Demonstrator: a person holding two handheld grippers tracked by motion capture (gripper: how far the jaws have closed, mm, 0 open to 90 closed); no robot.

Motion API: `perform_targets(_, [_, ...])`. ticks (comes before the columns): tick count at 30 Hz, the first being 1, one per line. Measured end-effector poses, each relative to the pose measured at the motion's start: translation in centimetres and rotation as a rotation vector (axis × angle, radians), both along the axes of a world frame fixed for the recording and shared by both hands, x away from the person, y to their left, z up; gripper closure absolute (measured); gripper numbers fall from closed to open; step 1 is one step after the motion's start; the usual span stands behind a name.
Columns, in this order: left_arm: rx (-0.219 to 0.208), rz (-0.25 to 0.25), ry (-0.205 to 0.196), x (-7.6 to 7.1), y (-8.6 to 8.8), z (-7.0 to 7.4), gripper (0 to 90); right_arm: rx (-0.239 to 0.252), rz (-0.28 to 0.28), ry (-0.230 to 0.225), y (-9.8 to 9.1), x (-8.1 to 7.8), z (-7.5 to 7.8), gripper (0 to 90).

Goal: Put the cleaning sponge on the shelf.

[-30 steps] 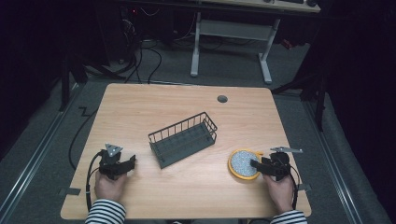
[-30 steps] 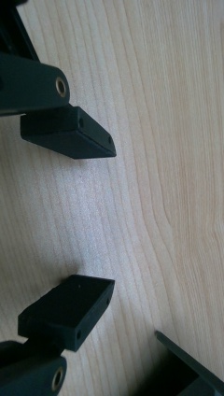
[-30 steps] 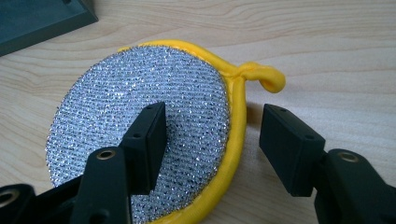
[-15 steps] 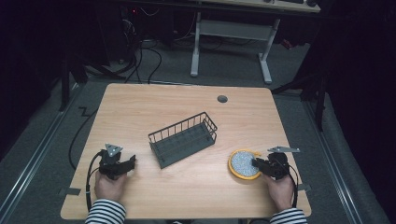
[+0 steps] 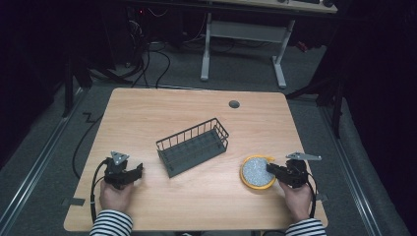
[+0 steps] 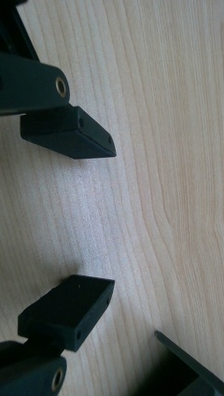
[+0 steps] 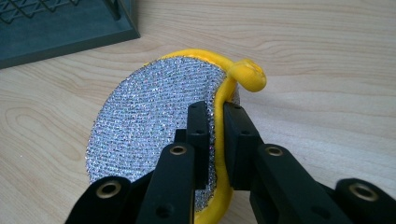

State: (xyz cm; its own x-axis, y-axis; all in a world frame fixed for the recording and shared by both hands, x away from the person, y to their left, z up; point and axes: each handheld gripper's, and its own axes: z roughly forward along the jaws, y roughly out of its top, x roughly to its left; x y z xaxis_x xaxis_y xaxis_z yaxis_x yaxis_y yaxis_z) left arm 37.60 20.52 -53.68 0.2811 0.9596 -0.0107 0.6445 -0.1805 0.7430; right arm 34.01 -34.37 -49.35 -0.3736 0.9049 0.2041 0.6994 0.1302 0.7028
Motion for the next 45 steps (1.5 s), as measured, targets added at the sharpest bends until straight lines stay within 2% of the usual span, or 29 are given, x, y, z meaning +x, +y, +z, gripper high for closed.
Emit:
perform_targets(4, [0.0,0.0,0.0,0.0,0.0,0.0,30.9,-0.017,0.013,-0.015,0.2,0.0,0.9,82.1])
perform_targets(15, [-0.002,0.0,0.0,0.0,0.0,0.0,31.3,-0.025,0.054,-0.07,1.0,0.7,3.9,82.0])
perform_targets(23, [-0.002,0.0,0.0,0.0,0.0,0.0,31.3,-0.002,0.065,-0.109,1.4,1.1,5.7,82.0])
perform_targets(26, [-0.002,0.0,0.0,0.0,0.0,0.0,31.3,-0.016,0.081,-0.124,1.7,1.4,6.4,82.0])
perform_targets(31, [-0.002,0.0,-0.001,0.0,0.0,0.0,31.3,-0.006,0.096,-0.149,2.0,1.7,7.6,82.0])
perform_targets(41, [-0.001,0.0,-0.001,0.0,0.0,0.0,31.3,0.006,0.132,-0.177,3.1,3.2,9.7,82.0])
perform_targets(45, [-0.001,0.0,-0.001,0.0,0.0,0.0,31.3,-0.005,0.149,-0.184,3.9,3.8,10.5,82.0])
